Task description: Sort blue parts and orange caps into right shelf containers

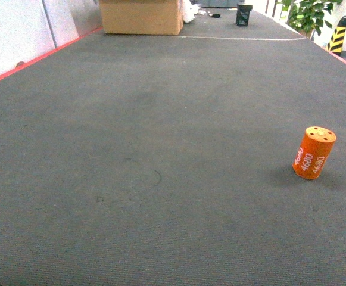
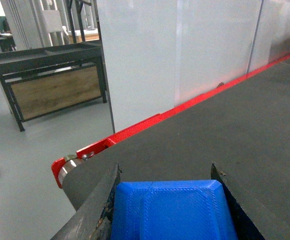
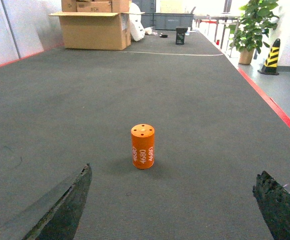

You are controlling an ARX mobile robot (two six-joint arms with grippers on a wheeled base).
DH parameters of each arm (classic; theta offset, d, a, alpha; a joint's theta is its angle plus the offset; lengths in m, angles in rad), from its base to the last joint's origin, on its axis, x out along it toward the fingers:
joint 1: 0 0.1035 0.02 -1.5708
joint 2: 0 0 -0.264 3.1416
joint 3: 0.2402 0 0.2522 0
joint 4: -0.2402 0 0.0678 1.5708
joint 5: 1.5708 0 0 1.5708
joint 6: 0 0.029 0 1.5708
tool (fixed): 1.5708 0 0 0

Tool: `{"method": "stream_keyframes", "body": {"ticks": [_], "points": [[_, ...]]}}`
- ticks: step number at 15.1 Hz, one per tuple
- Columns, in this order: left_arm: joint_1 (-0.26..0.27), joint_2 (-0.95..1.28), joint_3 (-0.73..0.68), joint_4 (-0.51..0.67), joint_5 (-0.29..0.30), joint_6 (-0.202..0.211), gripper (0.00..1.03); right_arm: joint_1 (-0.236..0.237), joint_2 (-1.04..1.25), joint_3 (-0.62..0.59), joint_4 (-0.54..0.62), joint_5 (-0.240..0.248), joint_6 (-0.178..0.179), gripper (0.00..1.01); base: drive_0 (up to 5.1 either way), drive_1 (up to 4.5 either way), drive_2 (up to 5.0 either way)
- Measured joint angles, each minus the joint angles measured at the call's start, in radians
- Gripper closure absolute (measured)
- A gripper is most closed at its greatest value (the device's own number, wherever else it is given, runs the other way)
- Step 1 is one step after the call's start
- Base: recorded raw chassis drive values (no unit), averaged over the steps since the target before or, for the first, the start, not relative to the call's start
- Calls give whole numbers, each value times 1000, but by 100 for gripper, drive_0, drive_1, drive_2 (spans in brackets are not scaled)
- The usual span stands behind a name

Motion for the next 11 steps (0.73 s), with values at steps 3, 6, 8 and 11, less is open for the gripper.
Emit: {"method": "stream_keyframes", "body": {"ticks": [3, 6, 8, 11], "points": [[-18, -59, -42, 3, -68, 19, 62, 0, 0, 0, 0, 0, 0, 3, 0, 0, 0], [-13, -52, -42, 48, -64, 43, 62, 0, 0, 0, 0, 0, 0, 3, 0, 0, 0], [46, 53, 84, 16, 193, 74, 62, 0, 0, 0, 0, 0, 0, 3, 0, 0, 0], [39, 210, 153, 5, 388, 17, 62, 0, 0, 0, 0, 0, 0, 3, 0, 0, 0]]}}
